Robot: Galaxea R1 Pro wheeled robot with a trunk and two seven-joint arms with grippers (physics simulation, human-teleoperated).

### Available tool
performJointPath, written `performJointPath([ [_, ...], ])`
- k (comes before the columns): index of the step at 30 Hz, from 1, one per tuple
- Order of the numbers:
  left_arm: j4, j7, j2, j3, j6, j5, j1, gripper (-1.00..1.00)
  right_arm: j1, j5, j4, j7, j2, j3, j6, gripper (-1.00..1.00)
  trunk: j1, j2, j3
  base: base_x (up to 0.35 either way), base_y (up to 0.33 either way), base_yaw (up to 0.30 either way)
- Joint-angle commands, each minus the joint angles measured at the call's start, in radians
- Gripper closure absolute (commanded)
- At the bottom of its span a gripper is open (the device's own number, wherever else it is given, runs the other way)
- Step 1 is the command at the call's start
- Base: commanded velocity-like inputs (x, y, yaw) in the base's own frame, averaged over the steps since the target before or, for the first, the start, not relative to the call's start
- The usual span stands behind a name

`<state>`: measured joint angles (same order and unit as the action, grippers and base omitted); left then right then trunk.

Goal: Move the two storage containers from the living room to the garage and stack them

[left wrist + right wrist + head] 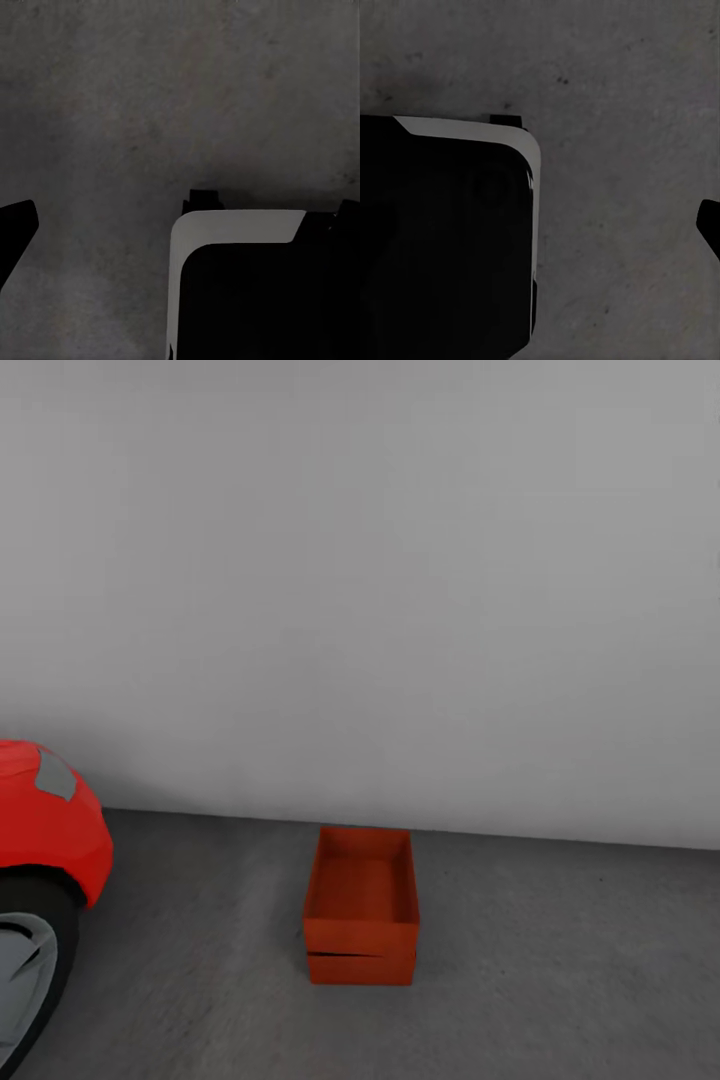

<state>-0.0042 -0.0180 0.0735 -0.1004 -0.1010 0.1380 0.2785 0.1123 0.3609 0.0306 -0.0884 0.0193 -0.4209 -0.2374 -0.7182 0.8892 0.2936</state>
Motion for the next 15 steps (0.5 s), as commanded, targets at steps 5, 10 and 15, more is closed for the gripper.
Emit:
performJointPath([
  [5, 0.001, -0.002, 0.0, -0.009, -0.003, 0.011, 0.001, -1.0, 0.001, 0.007, 0.003, -0.001, 0.001, -0.007, -0.006, -1.0, 0.0, 0.001, -0.007, 0.0, 0.0, 0.0],
  [10, 0.001, -0.002, 0.0, -0.009, -0.003, 0.011, 0.001, -1.0, 0.001, 0.007, 0.003, -0.001, 0.001, -0.007, -0.006, -1.0, 0.0, 0.001, -0.015, 0.0, 0.0, 0.0],
  [15, 0.001, -0.002, 0.0, -0.009, -0.003, 0.01, 0.001, -1.0, 0.001, 0.007, 0.003, -0.001, 0.001, -0.007, -0.007, -1.0, 0.0, 0.001, -0.023, 0.0, 0.0, 0.0],
])
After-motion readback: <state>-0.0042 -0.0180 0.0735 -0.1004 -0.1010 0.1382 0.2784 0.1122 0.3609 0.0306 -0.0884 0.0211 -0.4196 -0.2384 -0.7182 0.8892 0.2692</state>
